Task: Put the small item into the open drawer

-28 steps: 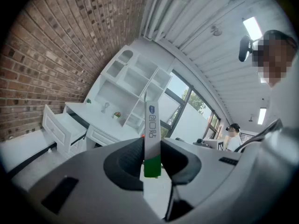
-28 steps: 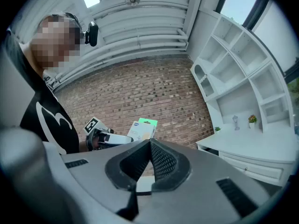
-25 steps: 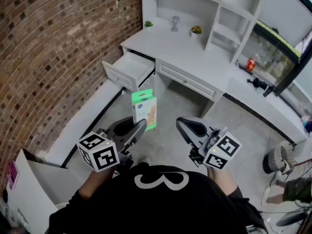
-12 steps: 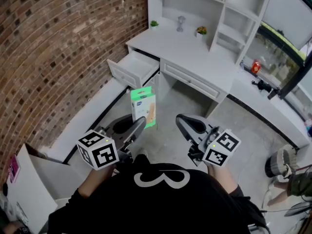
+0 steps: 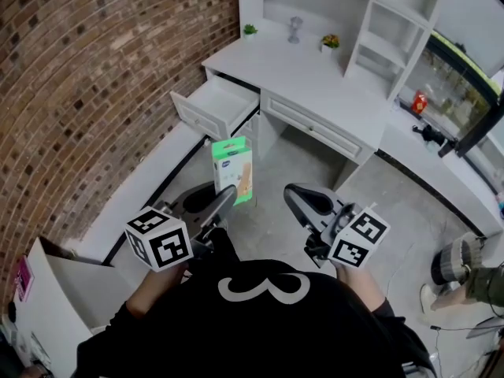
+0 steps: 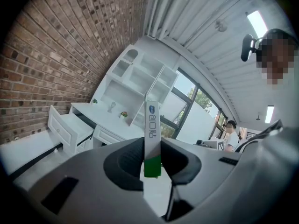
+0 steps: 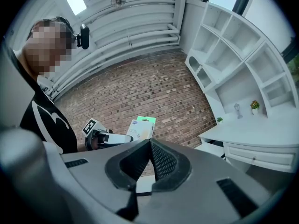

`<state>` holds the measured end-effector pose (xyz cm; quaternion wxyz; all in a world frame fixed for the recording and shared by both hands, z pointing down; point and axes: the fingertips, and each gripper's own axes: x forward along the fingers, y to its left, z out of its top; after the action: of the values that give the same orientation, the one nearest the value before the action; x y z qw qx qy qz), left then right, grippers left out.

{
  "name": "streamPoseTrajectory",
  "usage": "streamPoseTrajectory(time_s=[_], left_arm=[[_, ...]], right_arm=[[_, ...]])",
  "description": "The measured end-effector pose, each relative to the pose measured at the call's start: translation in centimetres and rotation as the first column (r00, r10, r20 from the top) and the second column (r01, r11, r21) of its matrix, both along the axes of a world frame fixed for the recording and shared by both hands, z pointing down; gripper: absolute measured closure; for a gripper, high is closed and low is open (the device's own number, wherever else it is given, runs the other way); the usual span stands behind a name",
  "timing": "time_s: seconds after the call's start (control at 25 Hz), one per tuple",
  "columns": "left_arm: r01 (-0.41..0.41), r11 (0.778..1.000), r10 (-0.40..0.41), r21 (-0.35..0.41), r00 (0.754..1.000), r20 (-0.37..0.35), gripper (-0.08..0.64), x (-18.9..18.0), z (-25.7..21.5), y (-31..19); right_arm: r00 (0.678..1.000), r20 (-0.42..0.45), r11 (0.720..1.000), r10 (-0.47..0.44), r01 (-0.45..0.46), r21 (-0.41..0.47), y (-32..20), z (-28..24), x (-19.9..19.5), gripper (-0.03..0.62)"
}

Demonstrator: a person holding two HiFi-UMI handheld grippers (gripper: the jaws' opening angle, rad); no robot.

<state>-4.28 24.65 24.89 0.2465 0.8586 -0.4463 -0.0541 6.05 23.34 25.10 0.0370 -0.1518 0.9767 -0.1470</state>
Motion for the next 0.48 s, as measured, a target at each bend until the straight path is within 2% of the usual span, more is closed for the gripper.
streamPoseTrajectory(time_s=[0.24, 0.48], left_arm=[[-0.018, 0.999, 0.017, -0.032, 1.0, -0.02, 0.469, -1.3, 2.1, -4.0], [-0.022, 0.997, 0.019, -0.07, 0.999, -0.045, 0.468, -4.9, 3.8, -9.2]], right_arm=[[0.999, -0.019, 0.999, 0.027, -0.027, -0.03, -3.9, 1.8, -1.2, 0.583], [0.998, -0.041, 0.996, 0.049, -0.052, -0.075, -9.0, 3.5, -4.4, 0.583]])
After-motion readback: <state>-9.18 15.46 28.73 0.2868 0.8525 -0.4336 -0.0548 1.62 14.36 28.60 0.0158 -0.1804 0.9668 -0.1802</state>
